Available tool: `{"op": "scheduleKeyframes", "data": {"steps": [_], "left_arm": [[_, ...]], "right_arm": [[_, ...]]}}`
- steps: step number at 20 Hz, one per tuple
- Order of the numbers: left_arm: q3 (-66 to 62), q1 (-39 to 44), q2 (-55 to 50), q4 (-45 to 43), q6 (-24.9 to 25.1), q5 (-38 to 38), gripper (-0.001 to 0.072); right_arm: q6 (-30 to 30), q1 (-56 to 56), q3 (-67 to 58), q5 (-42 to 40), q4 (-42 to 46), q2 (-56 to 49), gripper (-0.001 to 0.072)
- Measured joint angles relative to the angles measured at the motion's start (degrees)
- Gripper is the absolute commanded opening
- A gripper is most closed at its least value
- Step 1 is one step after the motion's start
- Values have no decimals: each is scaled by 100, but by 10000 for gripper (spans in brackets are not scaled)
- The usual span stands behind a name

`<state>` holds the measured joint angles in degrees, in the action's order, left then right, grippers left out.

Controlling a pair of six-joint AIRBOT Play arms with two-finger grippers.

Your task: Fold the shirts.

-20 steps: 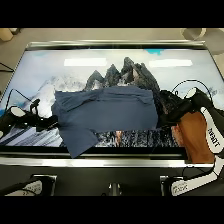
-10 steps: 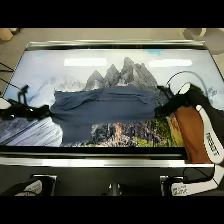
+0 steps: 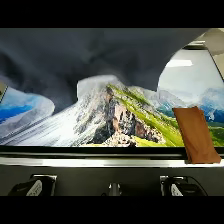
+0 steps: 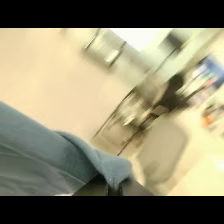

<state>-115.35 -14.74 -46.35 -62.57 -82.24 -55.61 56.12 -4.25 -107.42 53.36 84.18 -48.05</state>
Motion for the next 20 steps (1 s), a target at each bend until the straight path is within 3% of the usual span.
{"op": "scheduleKeyframes", "data": {"steps": [6, 11, 16, 20], "left_arm": [[-306, -11, 549, -157, -444, -103, 25], [-319, -11, 369, -295, -723, -944, 26], [800, 7, -389, -358, -752, -1934, 25], [2887, 271, -1191, -407, -444, -1729, 26]], "right_arm": [[295, 0, -273, 603, 380, 776, 20], [361, 2, -315, 1565, 570, 588, 22], [389, 9, -219, 3016, 573, -863, 19], [339, 17, 232, 3541, 492, -2656, 20]]}}
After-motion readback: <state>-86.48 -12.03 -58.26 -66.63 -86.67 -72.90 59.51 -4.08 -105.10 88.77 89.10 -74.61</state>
